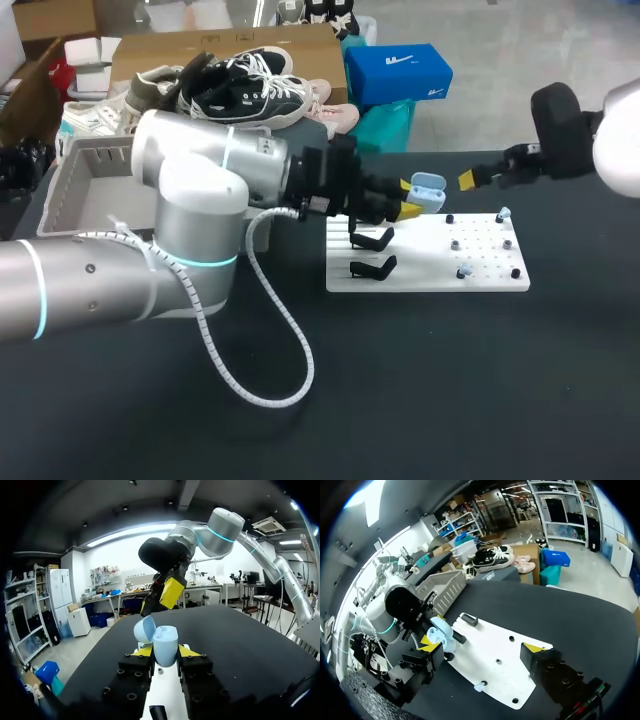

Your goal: Pick up each earbud case from the left stands, insert the matching earbuds, close the lid, and place the case in the box.

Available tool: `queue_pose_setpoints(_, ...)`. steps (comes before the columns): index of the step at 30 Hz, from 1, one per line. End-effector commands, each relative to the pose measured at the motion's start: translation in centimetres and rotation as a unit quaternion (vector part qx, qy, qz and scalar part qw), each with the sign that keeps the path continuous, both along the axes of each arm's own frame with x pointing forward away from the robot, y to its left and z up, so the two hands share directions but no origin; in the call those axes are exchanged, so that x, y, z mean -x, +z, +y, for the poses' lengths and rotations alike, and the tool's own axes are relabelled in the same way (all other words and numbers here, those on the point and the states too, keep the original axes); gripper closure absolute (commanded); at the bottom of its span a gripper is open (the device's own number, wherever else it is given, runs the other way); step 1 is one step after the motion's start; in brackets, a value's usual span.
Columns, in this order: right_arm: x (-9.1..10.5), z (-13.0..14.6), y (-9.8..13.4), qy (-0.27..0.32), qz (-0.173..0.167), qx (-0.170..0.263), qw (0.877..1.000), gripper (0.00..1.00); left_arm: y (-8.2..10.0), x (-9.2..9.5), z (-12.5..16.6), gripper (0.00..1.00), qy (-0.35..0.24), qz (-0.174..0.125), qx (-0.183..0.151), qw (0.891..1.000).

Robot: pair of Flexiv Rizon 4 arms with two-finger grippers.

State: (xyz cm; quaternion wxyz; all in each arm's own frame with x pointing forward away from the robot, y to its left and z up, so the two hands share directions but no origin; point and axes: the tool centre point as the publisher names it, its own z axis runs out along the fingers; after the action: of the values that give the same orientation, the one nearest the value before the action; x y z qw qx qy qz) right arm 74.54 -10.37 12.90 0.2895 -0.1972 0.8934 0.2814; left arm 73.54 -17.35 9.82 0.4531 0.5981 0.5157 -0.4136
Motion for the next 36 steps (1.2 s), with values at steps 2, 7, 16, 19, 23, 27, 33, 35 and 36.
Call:
queue_pose_setpoints(2, 1.0, -1.2, 0.0, -0.012, -0.008, 0.006, 1.0, 0.0, 0.4, 0.7, 0.4, 1.0, 0.037, -0.021, 0.025, 0.999)
queue_pose_setpoints(7, 1.6, -2.5, -0.4, -0.026, -0.015, 0.005, 1.0, 0.0, 0.6, 0.3, 0.2, 1.0, 0.069, -0.034, 0.051, 0.996)
queue_pose_setpoints(16, 2.5, -4.4, -1.2, -0.052, -0.018, 0.001, 0.998, 0.0, 0.1, -1.9, -0.3, 1.0, 0.08, -0.029, 0.062, 0.994)
queue_pose_setpoints(19, 2.6, -4.9, -1.4, -0.06, -0.018, -0.001, 0.998, 0.0, -0.2, -2.4, -0.5, 1.0, 0.078, -0.028, 0.06, 0.995)
queue_pose_setpoints(23, 2.7, -5.3, -1.4, -0.066, -0.02, 0.006, 0.998, 0.0, -0.3, -2.6, -0.4, 1.0, 0.073, -0.024, 0.061, 0.995)
queue_pose_setpoints(27, 2.7, -5.5, -1.4, -0.07, -0.027, 0.029, 0.997, 0.0, -0.3, -2.7, -0.4, 1.0, 0.068, -0.023, 0.063, 0.995)
queue_pose_setpoints(33, 2.5, -6.0, -1.4, -0.069, -0.043, 0.104, 0.991, 0.0, -0.3, -2.7, -0.4, 1.0, 0.068, -0.023, 0.063, 0.995)
queue_pose_setpoints(35, 2.3, -6.0, -1.4, -0.069, -0.047, 0.142, 0.986, 0.0, -0.3, -2.7, -0.4, 1.0, 0.068, -0.023, 0.063, 0.995)
queue_pose_setpoints(36, 2.1, -6.1, -1.5, -0.068, -0.053, 0.155, 0.984, 0.0, -0.3, -2.7, -0.4, 1.0, 0.068, -0.023, 0.063, 0.995)
